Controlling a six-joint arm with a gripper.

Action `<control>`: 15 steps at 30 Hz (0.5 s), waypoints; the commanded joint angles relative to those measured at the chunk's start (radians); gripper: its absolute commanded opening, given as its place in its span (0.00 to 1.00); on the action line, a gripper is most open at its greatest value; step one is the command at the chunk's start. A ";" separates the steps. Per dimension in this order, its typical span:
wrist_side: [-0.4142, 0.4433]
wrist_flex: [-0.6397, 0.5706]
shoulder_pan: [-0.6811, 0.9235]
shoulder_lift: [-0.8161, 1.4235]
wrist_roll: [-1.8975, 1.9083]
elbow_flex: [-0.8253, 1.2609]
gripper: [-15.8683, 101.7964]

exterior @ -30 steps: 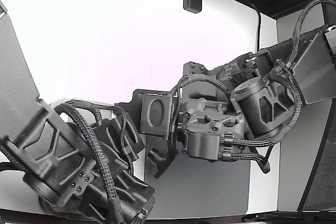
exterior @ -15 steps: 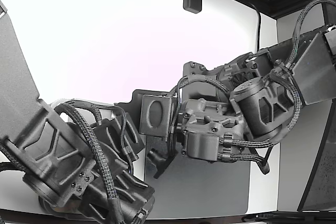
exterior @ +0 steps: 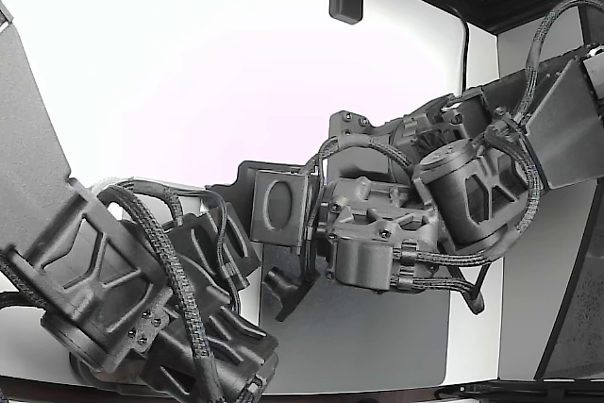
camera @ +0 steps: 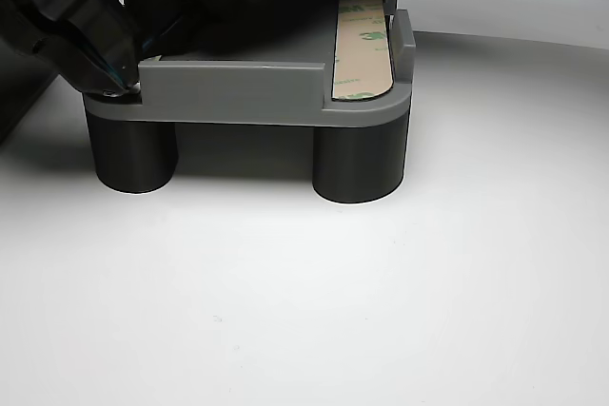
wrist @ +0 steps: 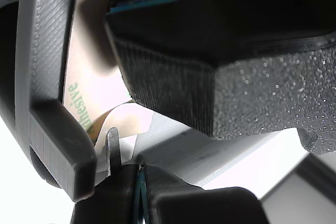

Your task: Peel off protective film from adhesive tape.

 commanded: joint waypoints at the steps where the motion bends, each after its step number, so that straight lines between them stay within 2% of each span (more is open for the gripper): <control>1: 0.002 -0.011 -0.017 0.018 0.002 -0.040 0.05; 10: -0.002 0.034 -0.017 0.034 0.014 -0.066 0.05; 15: 0.000 0.005 -0.017 0.031 0.012 -0.051 0.05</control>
